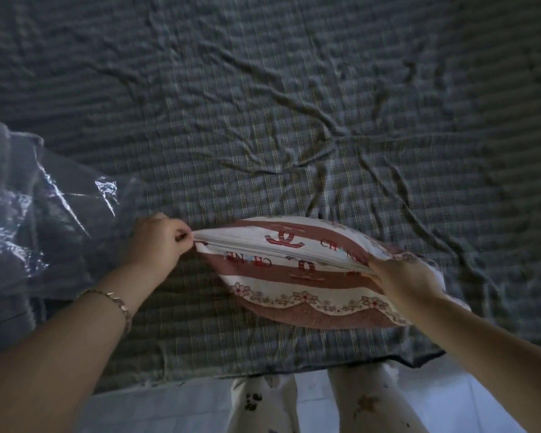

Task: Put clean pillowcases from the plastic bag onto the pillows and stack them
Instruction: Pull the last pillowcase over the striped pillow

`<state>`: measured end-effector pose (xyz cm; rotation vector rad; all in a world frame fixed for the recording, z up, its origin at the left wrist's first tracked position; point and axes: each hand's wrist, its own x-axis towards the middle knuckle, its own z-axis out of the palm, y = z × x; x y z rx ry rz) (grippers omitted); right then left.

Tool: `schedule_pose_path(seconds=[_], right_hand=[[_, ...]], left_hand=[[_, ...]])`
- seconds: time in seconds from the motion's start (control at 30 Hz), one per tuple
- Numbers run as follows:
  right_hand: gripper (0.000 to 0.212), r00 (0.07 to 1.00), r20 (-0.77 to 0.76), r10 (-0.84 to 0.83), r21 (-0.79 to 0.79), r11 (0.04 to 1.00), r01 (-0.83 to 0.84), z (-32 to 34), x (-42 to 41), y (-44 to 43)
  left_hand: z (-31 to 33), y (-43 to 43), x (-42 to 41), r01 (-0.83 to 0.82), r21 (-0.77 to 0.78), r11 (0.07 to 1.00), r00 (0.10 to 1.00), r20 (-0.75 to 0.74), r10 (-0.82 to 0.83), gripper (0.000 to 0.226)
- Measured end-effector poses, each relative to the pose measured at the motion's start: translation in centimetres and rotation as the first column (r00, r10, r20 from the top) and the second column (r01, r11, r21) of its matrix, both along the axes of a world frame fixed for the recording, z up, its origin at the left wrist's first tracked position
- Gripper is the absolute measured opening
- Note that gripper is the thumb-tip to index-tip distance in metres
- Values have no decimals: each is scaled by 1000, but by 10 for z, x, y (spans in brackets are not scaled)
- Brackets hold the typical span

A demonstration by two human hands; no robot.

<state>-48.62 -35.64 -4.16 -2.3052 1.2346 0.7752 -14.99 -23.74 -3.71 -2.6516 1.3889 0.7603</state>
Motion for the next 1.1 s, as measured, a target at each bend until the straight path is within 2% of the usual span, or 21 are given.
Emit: schedule_pose_path(seconds=[0.13, 0.17, 0.2, 0.27, 0.33, 0.4, 0.43, 0.5, 0.53, 0.57, 0.63, 0.7, 0.77, 0.8, 0.83, 0.93, 0.97, 1.0, 1.1], right_hand=[[44, 996, -58, 74, -67, 995, -78, -12, 6, 1], [45, 991, -72, 115, -100, 987, -122, -18, 6, 0], [44, 988, -125, 88, -100, 990, -101, -21, 6, 0], [43, 979, -196, 48, -151, 985, -78, -23, 8, 5], [51, 995, -99, 17, -195, 980, -36, -31, 19, 15], [75, 996, 58, 64, -261, 964, -47, -46, 38, 28], [90, 994, 68, 90, -218, 973, -73, -50, 53, 32], [111, 997, -4, 74, -59, 996, -74, -69, 84, 40], [116, 998, -44, 50, -29, 998, -51, -77, 92, 42], [117, 998, -50, 29, -68, 997, -32, -85, 95, 43], [104, 999, -32, 20, -111, 994, -23, -96, 93, 48], [70, 999, 14, -37, -148, 988, 38, -102, 90, 48], [36, 1000, -20, -17, -173, 985, 13, -100, 97, 47], [26, 999, -31, -16, -170, 985, 11, -94, 101, 45], [26, 999, -16, -39, -154, 987, 36, -84, 103, 46], [46, 992, -14, -124, -73, 990, 122, -43, 104, 64], [45, 990, -5, -141, -78, 987, 140, -20, 102, 74], [44, 985, 9, -173, -62, 983, 173, 3, 101, 86], [42, 954, 161, -252, -20, 966, 258, 62, 103, 104]], left_hand=[[-15, 9, 7, -35, 126, 991, 991, -121, 51, 5], [-17, 11, 11, -25, 95, 995, 986, -161, 40, 8], [-18, 14, 15, -34, 11, 999, 983, -181, 35, 21], [-20, 23, 29, -241, -208, 948, 958, -210, 197, 40], [-23, 31, 40, -457, -290, 841, 882, -272, 385, 47], [-29, 33, 34, -497, -199, 845, 849, -313, 426, 42], [-35, 33, 27, -477, -138, 868, 849, -328, 414, 35], [-48, 30, 7, -462, -29, 886, 829, -370, 420, 27], [-54, 28, -8, -449, 35, 893, 814, -396, 425, 23], [-61, 26, -21, -425, 96, 900, 806, -412, 425, 20], [-75, 25, -45, -393, 186, 900, 779, -453, 434, 15], [-87, 31, -62, -422, 232, 876, 708, -519, 479, 11], [-95, 42, -66, -478, 255, 841, 649, -543, 533, 10], [-96, 48, -66, -484, 274, 831, 633, -547, 548, 11], [-94, 56, -65, -464, 299, 834, 630, -550, 548, 13], [-82, 81, -60, -369, 369, 853, 658, -545, 520, 24], [-69, 88, -58, -375, 373, 849, 650, -547, 528, 28], [-55, 94, -56, -407, 373, 833, 624, -553, 553, 31], [-11, 102, -49, -571, 415, 708, 409, -604, 684, 39]])
